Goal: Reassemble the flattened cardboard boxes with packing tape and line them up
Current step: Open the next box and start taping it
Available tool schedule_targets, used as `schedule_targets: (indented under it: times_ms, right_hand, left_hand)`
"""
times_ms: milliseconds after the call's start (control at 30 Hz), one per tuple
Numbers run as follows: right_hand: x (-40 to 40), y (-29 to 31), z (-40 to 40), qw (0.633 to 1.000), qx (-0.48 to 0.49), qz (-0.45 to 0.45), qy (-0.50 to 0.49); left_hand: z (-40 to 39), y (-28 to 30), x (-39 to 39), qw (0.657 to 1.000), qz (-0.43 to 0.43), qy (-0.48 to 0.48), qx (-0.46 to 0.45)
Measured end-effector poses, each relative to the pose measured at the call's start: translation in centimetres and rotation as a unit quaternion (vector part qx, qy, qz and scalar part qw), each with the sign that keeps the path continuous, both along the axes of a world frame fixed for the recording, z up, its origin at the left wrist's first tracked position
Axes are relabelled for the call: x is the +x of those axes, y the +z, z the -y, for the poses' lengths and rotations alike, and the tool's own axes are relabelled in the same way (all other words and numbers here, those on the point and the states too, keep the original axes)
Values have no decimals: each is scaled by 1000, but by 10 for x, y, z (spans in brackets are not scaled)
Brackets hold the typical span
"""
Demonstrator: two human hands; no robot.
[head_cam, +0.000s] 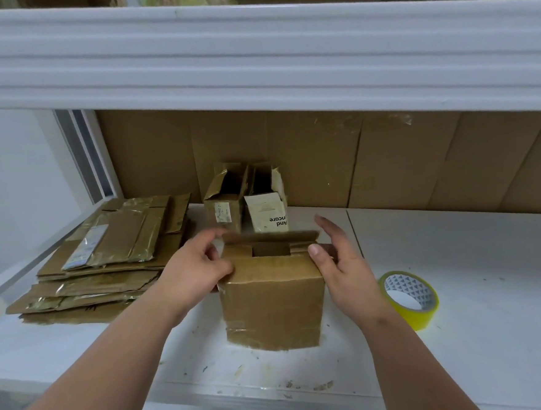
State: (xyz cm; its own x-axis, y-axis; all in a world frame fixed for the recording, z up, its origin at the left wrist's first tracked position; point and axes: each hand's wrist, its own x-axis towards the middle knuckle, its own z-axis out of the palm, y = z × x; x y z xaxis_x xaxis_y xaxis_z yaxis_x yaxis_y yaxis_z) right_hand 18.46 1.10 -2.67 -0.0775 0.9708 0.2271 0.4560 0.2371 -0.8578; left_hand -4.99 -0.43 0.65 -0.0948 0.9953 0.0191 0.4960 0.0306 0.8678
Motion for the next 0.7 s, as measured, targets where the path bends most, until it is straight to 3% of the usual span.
schedule_targets:
  times_ms: [367,567,700]
  right_hand:
    - [0,-6,2,999,24,-32,-15]
    - [1,-6,6,994,59,91,-32]
    - [-6,-2,9,979,98,179,-21]
  left_hand:
    - [1,-34,-8,987,-108,-12,120]
    - [4,-32,-12,962,-221,-93,128]
    - [6,-23,-5,955,-228,-135,131]
